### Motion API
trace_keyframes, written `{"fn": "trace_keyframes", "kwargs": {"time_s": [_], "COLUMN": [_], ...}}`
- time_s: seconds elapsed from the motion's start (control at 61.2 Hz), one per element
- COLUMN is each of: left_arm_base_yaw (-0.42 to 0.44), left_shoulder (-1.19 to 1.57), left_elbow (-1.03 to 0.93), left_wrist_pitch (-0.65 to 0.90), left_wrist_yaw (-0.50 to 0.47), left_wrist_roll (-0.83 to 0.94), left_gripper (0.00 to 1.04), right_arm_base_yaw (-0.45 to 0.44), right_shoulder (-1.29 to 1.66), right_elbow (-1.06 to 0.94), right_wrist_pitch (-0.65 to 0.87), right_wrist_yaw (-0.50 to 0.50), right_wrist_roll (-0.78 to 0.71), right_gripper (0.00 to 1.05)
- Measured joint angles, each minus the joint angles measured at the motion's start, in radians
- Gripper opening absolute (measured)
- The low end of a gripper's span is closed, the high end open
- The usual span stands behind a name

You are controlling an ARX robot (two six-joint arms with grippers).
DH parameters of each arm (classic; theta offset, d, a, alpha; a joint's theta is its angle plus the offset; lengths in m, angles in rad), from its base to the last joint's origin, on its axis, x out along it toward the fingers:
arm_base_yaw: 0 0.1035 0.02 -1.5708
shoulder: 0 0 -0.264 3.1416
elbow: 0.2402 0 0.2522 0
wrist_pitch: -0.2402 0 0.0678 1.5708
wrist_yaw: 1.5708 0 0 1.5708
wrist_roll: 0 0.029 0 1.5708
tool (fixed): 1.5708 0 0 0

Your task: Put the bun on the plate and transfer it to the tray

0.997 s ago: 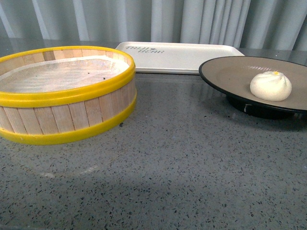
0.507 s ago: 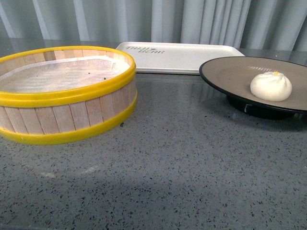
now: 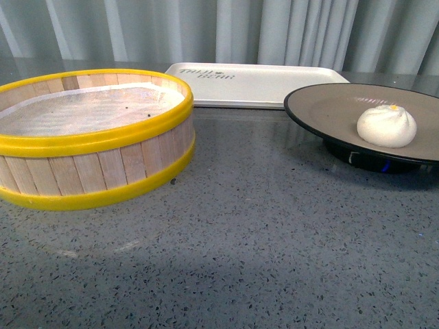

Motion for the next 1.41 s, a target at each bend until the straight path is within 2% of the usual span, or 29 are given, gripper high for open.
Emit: {"fn": "trace_keyframes", "kwargs": {"time_s": [0.163,0.621,0.686,0.801,0.98,1.144,1.405], "left_arm_base_yaw": [0.000,0.000,0.000,0.000,0.000,0.000,0.000], "left_shoulder": [0.000,0.000,0.000,0.000,0.000,0.000,0.000], "left_elbow": [0.000,0.000,0.000,0.000,0.000,0.000,0.000], "left_wrist_pitch": [0.000,0.000,0.000,0.000,0.000,0.000,0.000], "left_wrist_yaw": [0.000,0.000,0.000,0.000,0.000,0.000,0.000], "left_wrist_roll": [0.000,0.000,0.000,0.000,0.000,0.000,0.000], "left_gripper": [0.98,0.98,0.98,0.98,0.98,0.98,0.98], "right_arm_base_yaw": [0.085,0.268,0.284,0.301,0.302,0.302,0.302], "right_shoulder": [0.079,0.182,0.187,0.189,0.188,0.178,0.126], "right_elbow": [0.022,0.097,0.102,0.103,0.103,0.104,0.102], "right_wrist_pitch": [-0.009,0.010,0.008,-0.006,-0.026,-0.028,0.012], "right_wrist_yaw": [-0.025,-0.036,-0.035,-0.031,-0.029,-0.033,-0.034], "right_wrist_roll": [0.113,0.243,0.251,0.257,0.257,0.255,0.266], "right_gripper": [0.96,0.96,0.87,0.62,0.31,0.06,0.03]}}
